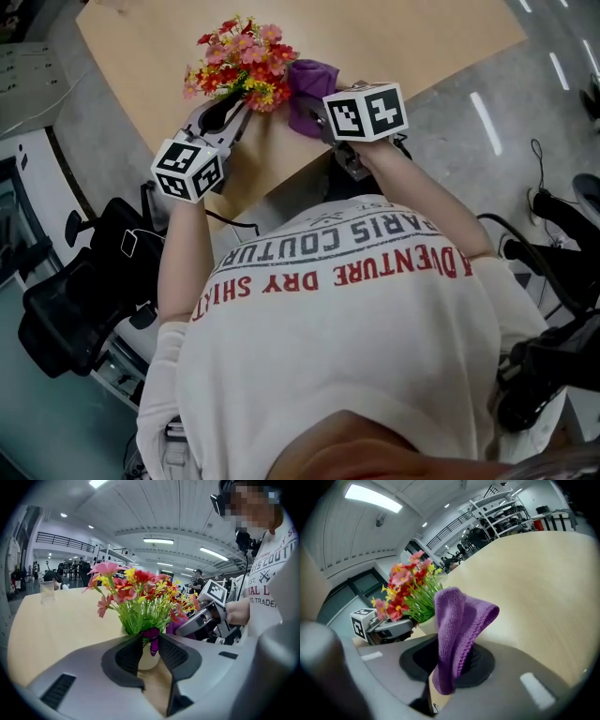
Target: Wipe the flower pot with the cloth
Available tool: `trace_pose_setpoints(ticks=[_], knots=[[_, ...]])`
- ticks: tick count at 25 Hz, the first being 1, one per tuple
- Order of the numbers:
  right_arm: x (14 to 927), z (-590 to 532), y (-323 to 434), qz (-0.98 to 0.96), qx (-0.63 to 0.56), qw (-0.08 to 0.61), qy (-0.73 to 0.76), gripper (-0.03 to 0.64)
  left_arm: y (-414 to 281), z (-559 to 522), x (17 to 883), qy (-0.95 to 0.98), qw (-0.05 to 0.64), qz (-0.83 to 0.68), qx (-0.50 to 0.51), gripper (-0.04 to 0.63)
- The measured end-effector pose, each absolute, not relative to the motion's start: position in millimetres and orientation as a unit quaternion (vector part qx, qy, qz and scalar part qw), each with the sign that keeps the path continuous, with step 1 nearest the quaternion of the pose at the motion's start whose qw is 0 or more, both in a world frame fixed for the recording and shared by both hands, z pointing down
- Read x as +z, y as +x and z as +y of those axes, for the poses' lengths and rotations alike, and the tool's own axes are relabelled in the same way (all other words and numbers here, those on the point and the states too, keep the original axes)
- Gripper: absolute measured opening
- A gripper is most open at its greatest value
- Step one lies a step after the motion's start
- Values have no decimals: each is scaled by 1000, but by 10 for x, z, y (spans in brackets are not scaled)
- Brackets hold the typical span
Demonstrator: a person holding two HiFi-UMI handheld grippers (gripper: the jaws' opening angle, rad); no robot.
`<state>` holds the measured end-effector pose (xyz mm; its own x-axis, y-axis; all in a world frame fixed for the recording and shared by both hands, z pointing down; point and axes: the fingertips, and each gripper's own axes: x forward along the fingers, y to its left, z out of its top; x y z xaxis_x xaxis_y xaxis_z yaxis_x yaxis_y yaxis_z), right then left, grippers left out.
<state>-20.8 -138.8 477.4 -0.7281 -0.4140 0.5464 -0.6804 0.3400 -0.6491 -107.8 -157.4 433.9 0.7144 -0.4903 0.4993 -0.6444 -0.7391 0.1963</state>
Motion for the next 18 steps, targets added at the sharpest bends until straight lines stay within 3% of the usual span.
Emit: trace_pose_setpoints(ticks=[5,10,18], knots=[[4418,-1604,14,-816,464,78,336,46,-1080,-1578,4341,907,184,-313,212,101],[4281,-1873,82,-826,458,63,321,46,-1068,-1585,4330,906,196,-313,207,101],[4603,-1935,-92,-830,460,120,290,46,-1078,-1565,4351,905,212,-314,195,101]])
